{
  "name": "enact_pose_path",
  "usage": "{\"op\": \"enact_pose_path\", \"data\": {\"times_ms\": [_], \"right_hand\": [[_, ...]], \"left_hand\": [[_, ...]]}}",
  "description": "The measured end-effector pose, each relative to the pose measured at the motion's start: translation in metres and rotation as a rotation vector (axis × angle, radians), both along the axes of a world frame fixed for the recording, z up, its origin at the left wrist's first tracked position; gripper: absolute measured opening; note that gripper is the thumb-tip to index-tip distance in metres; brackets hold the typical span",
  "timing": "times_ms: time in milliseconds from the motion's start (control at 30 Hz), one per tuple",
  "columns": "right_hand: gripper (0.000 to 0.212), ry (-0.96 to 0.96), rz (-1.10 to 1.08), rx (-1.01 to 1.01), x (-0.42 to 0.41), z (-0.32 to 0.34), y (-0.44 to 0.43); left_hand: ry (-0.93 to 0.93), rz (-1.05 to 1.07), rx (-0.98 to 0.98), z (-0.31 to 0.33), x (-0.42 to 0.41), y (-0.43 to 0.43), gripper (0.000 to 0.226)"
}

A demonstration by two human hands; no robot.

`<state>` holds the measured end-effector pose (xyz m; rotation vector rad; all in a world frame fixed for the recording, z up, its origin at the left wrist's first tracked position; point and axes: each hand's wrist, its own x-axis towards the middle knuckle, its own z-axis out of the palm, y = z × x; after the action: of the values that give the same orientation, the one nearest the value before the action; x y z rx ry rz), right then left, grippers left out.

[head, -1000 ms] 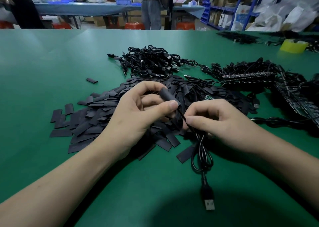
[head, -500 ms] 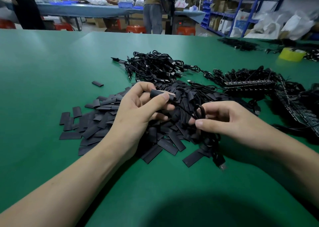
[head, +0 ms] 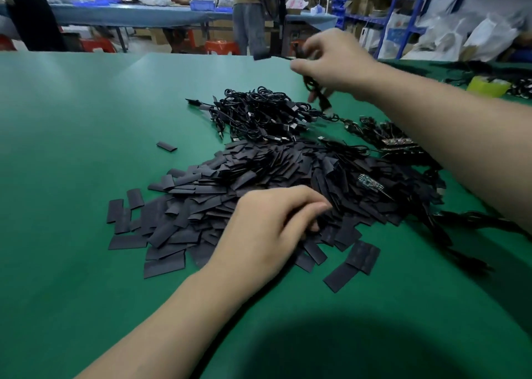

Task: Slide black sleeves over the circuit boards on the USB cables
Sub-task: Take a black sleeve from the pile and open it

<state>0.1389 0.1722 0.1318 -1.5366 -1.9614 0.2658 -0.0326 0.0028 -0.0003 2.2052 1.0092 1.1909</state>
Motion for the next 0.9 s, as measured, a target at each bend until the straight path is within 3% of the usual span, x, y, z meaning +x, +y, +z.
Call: {"op": "enact_pose_path", "data": {"times_ms": [100, 200, 367, 500, 633, 800, 900], "right_hand": [[0.037, -0.224, 0.023, 0.059, -0.040, 0.001, 0.044], [0.054, -0.357, 0.020, 0.055, -0.066, -0.006, 0.061], [0.048, -0.335, 0.023, 0.076, -0.057, -0.018, 0.044], [0.031, -0.280, 0.048, 0.006, -0.006, -0.024, -0.018], [0.021, -0.338, -0.008, -0.062, 0.052, -0.036, -0.089], [0.026, -0.420, -0.129, -0.144, 0.088, -0.072, -0.136], [0.022, -0.428, -0.174, -0.135, 0.089, -0.094, -0.145]], "left_hand": [[0.018, -0.028, 0.008, -0.003, 0.001, 0.001, 0.018], [0.033, -0.028, 0.021, -0.002, -0.002, 0.003, 0.035], [0.046, -0.033, 0.020, -0.001, -0.001, 0.003, 0.074], [0.071, 0.019, 0.090, -0.001, -0.001, 0.004, 0.084], [0.100, 0.165, 0.163, 0.005, -0.005, 0.006, 0.069], [0.272, 0.434, 0.204, 0.009, -0.012, 0.005, 0.024], [0.391, 0.461, 0.174, 0.009, -0.013, 0.004, 0.020]]}}
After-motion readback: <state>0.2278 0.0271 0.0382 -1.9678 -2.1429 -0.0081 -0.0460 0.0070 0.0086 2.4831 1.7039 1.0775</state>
